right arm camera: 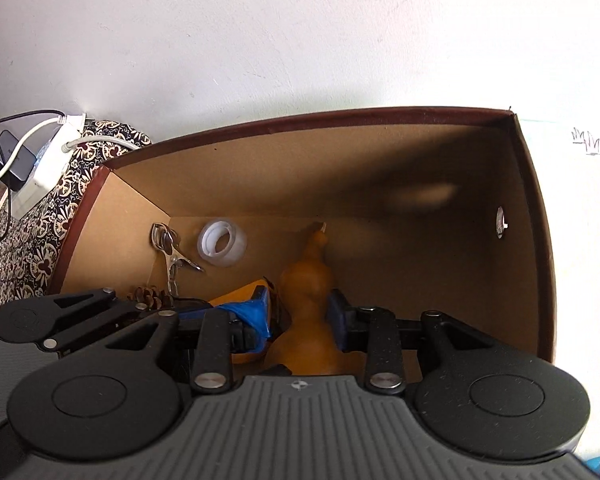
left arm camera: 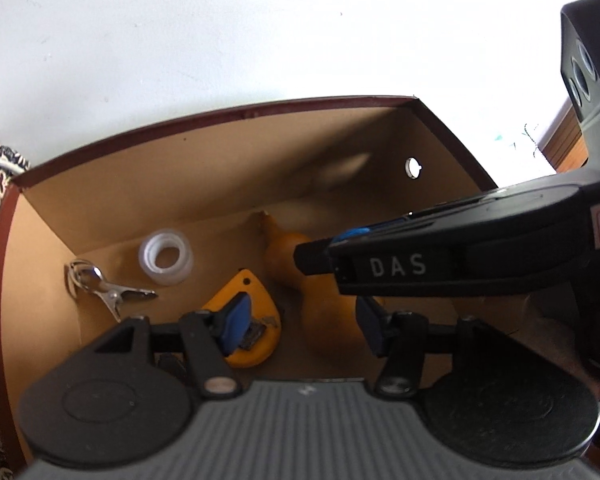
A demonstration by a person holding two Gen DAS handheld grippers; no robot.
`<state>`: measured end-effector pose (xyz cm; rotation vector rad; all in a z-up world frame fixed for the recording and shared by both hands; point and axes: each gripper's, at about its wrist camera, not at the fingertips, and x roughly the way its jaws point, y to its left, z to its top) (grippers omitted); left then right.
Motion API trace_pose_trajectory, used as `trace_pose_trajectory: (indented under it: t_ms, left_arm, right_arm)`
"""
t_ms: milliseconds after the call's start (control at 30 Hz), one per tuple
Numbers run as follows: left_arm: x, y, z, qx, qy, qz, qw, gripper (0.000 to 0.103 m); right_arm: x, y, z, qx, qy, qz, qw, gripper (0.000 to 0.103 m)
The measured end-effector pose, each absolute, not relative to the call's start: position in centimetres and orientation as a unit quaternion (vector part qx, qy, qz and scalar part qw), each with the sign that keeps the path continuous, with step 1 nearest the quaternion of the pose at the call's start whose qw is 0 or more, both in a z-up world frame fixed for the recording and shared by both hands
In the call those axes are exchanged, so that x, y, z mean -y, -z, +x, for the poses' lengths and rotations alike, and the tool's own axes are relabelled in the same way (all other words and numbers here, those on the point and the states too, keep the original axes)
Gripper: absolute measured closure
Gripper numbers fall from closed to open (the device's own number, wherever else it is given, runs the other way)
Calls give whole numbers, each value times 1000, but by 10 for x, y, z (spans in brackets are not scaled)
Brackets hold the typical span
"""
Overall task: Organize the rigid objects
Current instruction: 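Lower the gourd into the box and open the right gripper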
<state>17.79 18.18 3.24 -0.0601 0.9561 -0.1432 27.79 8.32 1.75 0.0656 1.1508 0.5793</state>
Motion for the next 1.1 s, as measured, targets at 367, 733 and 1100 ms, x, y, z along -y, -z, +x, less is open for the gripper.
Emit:
trace_pose_trajectory:
  t_ms: [367, 733, 1100]
  left_arm:
    - [-167, -62, 141, -410, 21, -12, 912, 42]
    - [-136, -101, 88, -351, 9, 13, 936, 39]
    - [-96, -103, 64, -359, 20, 45, 932, 39]
  right_arm:
    - [-59, -35, 252, -499, -246, 28, 830, 88]
    - [-25, -65, 209, -451, -247, 34, 857, 87]
    - [25, -82, 165, -416, -216, 66, 881, 87]
